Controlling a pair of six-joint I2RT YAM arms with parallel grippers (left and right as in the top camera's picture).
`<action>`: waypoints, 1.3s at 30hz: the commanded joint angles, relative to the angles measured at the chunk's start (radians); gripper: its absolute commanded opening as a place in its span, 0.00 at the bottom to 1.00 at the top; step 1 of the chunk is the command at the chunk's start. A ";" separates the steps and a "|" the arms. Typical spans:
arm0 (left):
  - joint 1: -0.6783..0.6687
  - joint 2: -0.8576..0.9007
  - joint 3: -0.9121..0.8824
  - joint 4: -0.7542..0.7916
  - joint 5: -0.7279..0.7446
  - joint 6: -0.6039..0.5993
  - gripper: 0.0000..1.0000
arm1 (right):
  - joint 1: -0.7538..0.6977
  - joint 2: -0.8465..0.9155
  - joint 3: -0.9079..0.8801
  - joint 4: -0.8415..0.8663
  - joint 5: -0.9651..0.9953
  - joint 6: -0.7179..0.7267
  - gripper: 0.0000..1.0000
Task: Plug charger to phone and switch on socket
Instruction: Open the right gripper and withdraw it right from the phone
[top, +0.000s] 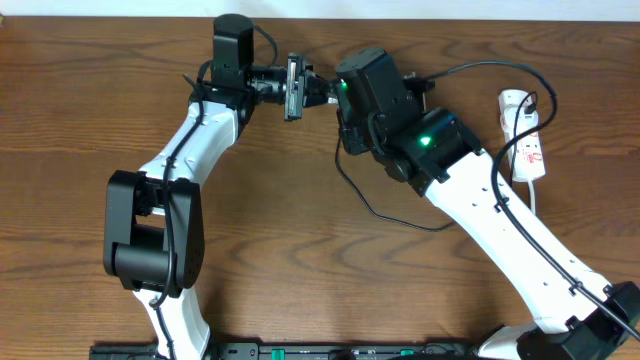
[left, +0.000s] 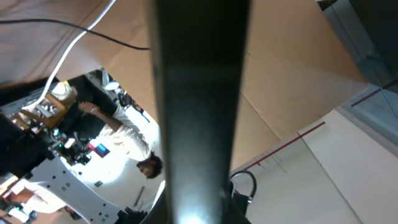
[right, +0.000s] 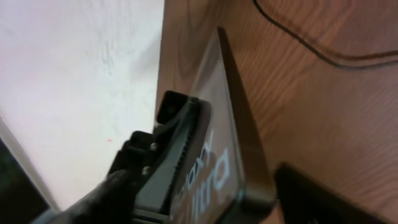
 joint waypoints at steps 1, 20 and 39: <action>0.005 -0.024 0.009 0.026 -0.008 0.007 0.07 | -0.038 -0.032 0.023 -0.002 -0.003 -0.185 0.88; 0.011 -0.024 0.009 0.025 -0.132 0.505 0.07 | -0.390 -0.231 0.023 -0.291 -0.228 -0.853 0.99; -0.017 -0.023 0.009 0.010 -0.198 0.824 0.07 | -0.421 -0.230 0.023 -0.428 -0.128 -0.962 0.99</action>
